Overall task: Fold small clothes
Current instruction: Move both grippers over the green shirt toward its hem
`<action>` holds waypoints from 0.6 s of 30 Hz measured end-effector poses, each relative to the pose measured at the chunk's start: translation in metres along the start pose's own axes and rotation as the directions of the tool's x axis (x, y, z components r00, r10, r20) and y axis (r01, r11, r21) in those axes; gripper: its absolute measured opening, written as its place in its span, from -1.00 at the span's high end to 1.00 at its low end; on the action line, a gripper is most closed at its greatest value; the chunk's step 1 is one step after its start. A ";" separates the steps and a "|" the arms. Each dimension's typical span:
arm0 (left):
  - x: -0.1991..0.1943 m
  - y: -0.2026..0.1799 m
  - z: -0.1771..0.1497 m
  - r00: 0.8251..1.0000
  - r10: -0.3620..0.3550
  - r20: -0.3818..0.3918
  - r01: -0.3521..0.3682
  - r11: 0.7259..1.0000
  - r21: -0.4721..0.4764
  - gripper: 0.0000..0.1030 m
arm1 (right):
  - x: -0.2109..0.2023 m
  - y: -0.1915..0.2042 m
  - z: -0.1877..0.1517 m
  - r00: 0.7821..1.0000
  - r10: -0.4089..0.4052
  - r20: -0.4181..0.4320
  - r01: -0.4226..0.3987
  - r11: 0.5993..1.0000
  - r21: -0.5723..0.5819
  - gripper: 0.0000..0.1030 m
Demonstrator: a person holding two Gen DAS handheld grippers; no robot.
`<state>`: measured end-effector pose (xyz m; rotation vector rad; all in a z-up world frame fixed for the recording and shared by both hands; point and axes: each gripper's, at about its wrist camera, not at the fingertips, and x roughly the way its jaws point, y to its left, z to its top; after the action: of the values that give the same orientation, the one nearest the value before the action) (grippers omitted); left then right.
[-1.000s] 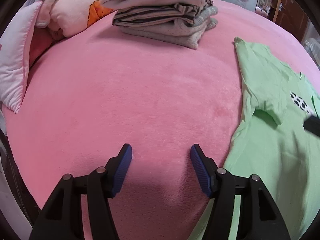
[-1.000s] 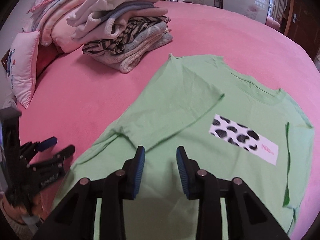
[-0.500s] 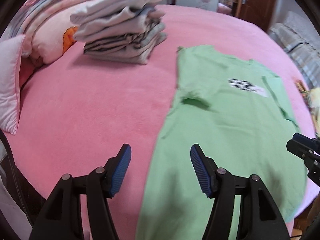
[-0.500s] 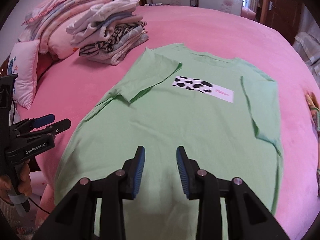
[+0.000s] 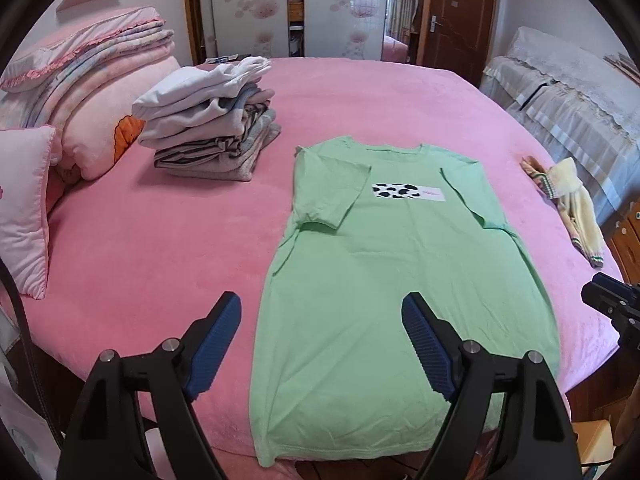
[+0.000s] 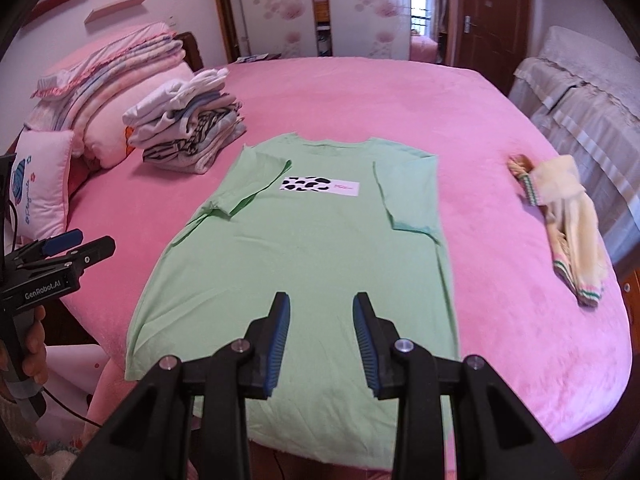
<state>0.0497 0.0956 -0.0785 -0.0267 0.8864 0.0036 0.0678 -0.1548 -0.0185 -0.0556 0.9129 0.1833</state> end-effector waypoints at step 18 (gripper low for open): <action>-0.044 -0.027 -0.042 0.998 -0.051 0.044 0.046 0.993 0.106 -0.89 | -0.057 -0.013 -0.049 0.989 -0.074 0.125 0.064 0.994 0.083 0.12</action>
<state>-0.0102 0.0683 -0.0699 0.0500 0.8384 -0.0874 -0.0018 -0.1816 -0.0040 -0.0020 0.7881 0.0851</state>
